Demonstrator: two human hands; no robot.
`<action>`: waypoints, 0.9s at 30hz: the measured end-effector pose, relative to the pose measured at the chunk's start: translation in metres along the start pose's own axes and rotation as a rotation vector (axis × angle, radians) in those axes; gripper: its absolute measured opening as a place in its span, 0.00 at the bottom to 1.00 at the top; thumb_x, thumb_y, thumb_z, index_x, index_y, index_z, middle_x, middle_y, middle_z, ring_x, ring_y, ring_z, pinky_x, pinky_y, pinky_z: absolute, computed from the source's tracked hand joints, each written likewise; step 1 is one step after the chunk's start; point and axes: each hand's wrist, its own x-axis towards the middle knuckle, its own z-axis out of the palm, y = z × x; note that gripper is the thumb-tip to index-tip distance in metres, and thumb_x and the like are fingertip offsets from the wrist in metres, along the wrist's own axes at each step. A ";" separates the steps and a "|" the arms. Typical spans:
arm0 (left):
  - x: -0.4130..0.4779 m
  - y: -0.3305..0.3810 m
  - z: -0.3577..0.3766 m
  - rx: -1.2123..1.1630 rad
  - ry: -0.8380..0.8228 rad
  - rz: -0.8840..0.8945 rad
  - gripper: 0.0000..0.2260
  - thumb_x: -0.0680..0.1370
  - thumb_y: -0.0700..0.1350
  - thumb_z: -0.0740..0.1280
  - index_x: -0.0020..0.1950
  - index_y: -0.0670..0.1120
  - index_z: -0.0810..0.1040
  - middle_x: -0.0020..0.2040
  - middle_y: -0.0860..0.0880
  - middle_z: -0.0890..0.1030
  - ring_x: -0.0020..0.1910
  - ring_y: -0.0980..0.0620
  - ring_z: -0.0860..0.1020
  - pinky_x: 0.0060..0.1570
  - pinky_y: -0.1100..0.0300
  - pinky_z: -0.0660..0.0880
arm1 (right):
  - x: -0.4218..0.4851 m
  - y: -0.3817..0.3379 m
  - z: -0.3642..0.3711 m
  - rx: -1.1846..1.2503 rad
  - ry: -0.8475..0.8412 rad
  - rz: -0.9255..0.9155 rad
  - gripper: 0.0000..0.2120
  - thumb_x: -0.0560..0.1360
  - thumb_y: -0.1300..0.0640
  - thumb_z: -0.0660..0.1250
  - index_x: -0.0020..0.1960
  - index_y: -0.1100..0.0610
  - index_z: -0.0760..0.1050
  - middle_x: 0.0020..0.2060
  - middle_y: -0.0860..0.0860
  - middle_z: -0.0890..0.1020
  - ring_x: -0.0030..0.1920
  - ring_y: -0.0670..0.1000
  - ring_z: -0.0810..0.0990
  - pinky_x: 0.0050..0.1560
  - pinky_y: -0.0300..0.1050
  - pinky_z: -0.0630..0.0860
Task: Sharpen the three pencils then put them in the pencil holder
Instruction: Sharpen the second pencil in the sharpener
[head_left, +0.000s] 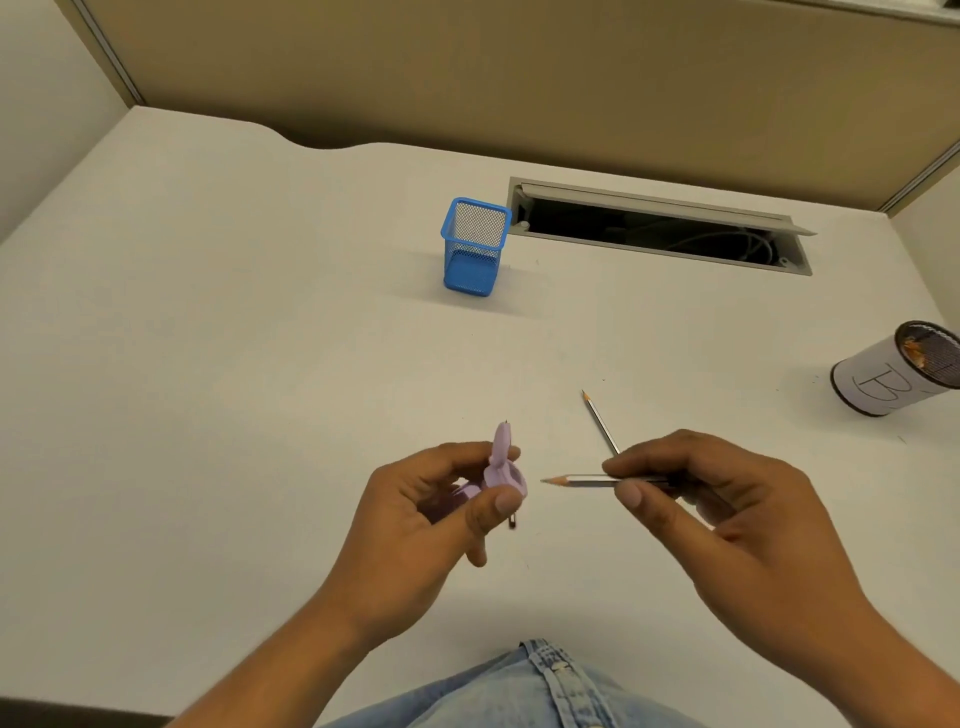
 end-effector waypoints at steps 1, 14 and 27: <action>0.000 0.001 0.000 0.008 -0.008 0.007 0.12 0.68 0.52 0.74 0.50 0.56 0.86 0.41 0.53 0.87 0.26 0.56 0.77 0.27 0.68 0.74 | 0.000 -0.001 0.000 -0.017 -0.003 -0.018 0.06 0.71 0.49 0.70 0.46 0.45 0.84 0.40 0.44 0.85 0.43 0.48 0.83 0.44 0.29 0.74; -0.003 0.016 0.000 0.302 -0.165 0.081 0.10 0.67 0.56 0.75 0.48 0.58 0.84 0.41 0.58 0.85 0.36 0.57 0.81 0.35 0.68 0.76 | 0.003 -0.006 0.001 -0.309 -0.235 -0.305 0.07 0.75 0.56 0.71 0.51 0.50 0.84 0.40 0.41 0.82 0.40 0.43 0.79 0.37 0.34 0.74; -0.009 0.011 0.005 0.827 -0.269 0.793 0.07 0.74 0.47 0.75 0.49 0.46 0.81 0.38 0.51 0.80 0.33 0.51 0.75 0.26 0.61 0.69 | 0.002 -0.011 0.002 -0.062 -0.593 0.383 0.16 0.79 0.52 0.66 0.33 0.52 0.75 0.23 0.48 0.67 0.26 0.49 0.63 0.28 0.43 0.61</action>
